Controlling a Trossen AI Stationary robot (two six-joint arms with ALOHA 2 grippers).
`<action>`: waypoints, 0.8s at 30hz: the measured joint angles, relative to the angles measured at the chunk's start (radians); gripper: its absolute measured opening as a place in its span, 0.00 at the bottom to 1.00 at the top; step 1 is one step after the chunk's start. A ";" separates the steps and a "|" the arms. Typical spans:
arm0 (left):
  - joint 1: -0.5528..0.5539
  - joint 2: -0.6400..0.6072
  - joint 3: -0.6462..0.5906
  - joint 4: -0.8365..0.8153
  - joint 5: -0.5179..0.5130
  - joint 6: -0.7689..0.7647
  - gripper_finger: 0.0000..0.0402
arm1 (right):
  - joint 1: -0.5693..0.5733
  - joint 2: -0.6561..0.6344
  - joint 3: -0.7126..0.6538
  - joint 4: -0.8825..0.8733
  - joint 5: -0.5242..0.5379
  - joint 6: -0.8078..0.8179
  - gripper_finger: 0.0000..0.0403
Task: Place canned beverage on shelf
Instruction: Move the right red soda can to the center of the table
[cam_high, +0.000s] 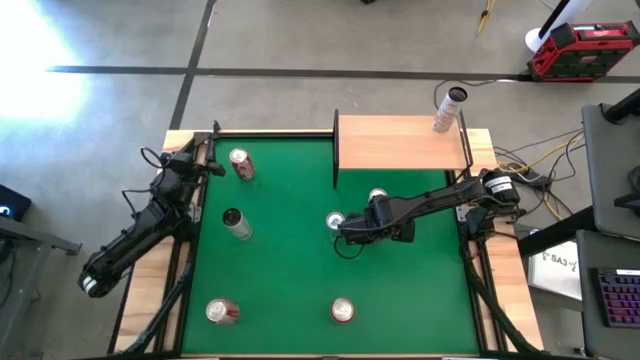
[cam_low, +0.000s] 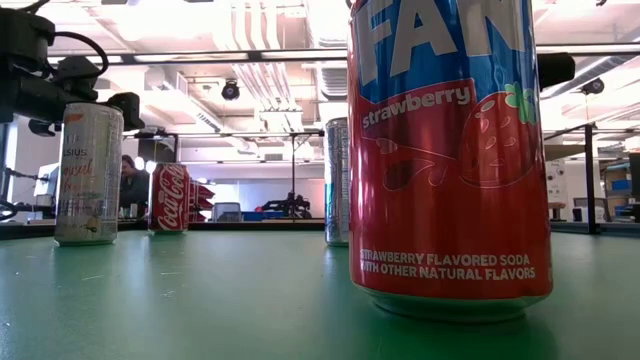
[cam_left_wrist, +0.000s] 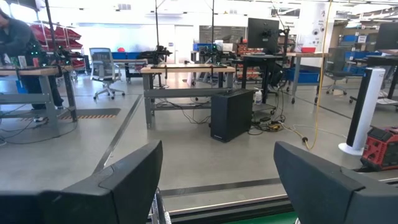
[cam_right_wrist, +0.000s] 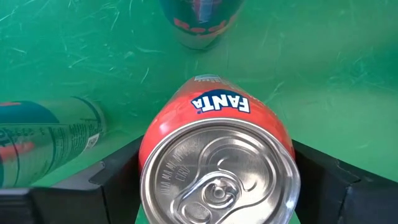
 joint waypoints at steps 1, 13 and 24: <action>0.000 0.000 0.000 0.000 0.000 0.000 0.73 | 0.000 0.000 -0.001 0.001 -0.001 0.000 0.75; 0.000 0.000 0.000 0.000 0.000 0.000 0.73 | 0.000 -0.002 -0.046 0.045 -0.024 0.018 0.75; 0.000 0.000 0.000 0.000 0.000 0.000 0.73 | -0.001 0.000 -0.031 0.021 -0.024 0.011 0.89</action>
